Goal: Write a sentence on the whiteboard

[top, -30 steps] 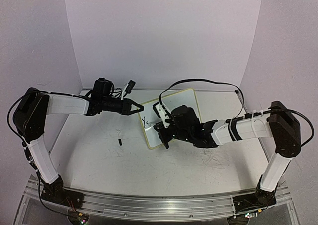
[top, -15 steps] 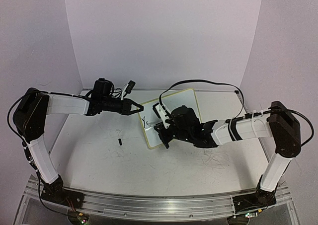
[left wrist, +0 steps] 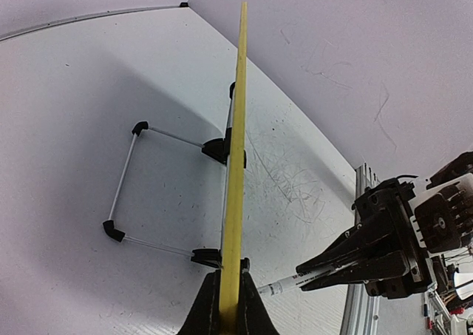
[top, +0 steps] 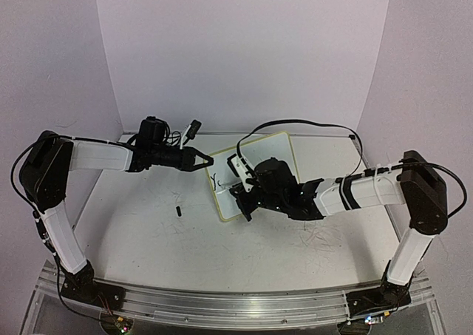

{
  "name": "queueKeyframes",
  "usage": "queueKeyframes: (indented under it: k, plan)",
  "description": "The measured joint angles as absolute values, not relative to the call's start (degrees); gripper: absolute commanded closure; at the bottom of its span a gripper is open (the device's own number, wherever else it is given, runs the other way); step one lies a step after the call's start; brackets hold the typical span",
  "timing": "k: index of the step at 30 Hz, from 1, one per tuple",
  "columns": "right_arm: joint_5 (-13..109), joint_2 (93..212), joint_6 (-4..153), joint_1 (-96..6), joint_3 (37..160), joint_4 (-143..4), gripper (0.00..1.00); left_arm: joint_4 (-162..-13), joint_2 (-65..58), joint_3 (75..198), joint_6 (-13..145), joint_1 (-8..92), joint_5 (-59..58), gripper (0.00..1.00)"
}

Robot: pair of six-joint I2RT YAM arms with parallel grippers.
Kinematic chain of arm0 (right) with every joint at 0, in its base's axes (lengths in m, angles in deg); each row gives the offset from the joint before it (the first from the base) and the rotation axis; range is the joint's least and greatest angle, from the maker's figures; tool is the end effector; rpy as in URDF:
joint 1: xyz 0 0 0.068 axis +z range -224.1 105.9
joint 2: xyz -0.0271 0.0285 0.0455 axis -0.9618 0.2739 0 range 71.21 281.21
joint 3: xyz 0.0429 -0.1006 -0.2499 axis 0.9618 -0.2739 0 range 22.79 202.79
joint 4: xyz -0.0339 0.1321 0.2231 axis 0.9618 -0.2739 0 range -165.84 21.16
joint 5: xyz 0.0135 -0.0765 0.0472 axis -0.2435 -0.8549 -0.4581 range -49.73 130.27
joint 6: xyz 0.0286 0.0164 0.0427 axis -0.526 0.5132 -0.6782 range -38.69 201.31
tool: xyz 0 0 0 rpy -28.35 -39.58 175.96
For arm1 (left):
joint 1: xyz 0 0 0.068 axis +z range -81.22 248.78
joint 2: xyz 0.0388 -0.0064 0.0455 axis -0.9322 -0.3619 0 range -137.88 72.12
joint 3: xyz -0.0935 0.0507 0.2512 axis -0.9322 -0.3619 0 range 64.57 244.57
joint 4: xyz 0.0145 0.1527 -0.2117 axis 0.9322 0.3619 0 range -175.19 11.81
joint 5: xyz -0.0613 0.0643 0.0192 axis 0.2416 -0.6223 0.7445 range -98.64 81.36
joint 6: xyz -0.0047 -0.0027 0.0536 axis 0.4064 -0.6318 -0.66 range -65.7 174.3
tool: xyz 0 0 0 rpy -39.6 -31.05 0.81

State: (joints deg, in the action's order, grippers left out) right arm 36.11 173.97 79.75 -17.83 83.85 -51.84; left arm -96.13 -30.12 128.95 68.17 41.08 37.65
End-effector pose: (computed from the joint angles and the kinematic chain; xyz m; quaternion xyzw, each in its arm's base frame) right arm 0.2246 0.3316 0.2069 -0.3693 0.7563 0.2339 0.4867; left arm 0.3369 -0.2060 0.2240 0.2986 0.7532 -0.4839 0.3308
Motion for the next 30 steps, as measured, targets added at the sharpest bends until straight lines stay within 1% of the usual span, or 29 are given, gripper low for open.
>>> queueKeyframes:
  k: [30]
  plan:
    - [35.0, 173.1, 78.5, -18.8, 82.6, -50.8, 1.0, -96.2, -30.1, 129.0, 68.0, 41.1, 37.7, 1.0]
